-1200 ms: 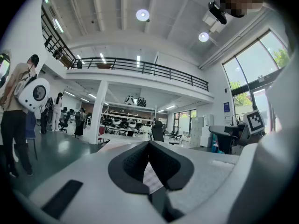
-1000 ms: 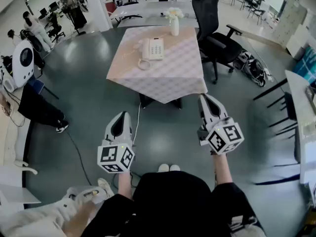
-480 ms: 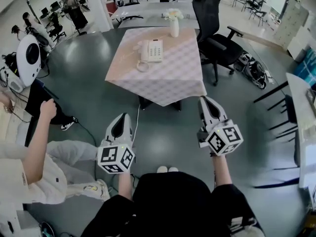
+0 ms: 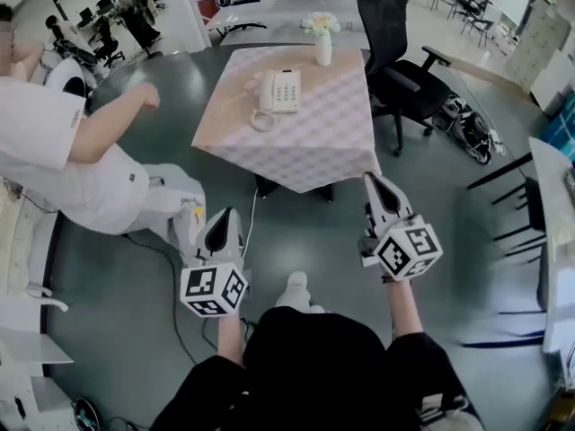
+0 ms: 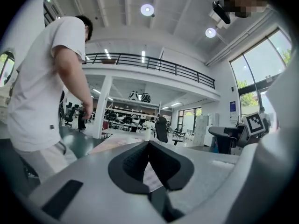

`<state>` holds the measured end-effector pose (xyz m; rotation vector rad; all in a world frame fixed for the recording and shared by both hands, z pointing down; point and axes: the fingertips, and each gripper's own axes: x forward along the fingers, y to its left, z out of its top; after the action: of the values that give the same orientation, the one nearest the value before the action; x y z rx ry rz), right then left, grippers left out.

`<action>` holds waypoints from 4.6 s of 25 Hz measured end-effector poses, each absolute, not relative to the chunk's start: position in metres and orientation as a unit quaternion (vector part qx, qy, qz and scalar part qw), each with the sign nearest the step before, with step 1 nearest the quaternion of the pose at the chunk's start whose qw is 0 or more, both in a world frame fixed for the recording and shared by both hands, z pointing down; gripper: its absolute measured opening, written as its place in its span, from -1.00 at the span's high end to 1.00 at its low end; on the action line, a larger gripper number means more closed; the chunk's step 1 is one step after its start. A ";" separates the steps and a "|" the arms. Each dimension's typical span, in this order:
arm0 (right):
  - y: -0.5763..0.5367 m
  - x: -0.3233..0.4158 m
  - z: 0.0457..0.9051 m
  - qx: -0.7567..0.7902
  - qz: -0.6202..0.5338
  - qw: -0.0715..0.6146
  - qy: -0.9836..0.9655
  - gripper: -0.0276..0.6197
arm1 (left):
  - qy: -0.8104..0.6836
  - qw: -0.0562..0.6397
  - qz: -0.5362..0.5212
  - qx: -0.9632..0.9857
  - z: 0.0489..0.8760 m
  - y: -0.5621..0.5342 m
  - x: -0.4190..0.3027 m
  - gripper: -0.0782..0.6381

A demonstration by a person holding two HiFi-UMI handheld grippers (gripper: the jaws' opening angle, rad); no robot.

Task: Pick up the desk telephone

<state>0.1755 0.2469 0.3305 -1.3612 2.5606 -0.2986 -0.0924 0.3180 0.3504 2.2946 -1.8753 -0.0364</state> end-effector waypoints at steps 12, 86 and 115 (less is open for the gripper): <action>0.149 0.152 0.358 -0.474 -0.125 0.097 0.866 0.94 | -0.619 0.110 -0.005 0.777 0.373 0.214 -0.109 0.78; -0.295 0.035 0.520 -0.409 -0.350 0.013 0.843 0.93 | -0.550 0.366 0.080 0.746 0.523 -0.233 -0.152 0.78; -0.321 0.005 0.604 -0.382 -0.550 -0.048 0.741 0.18 | -0.391 0.544 0.048 0.741 0.588 -0.281 -0.124 -0.11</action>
<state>0.0051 -0.3209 0.6036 -1.2384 2.4011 -1.7843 -0.1242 -0.2810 0.5881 1.7573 -0.9269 0.1150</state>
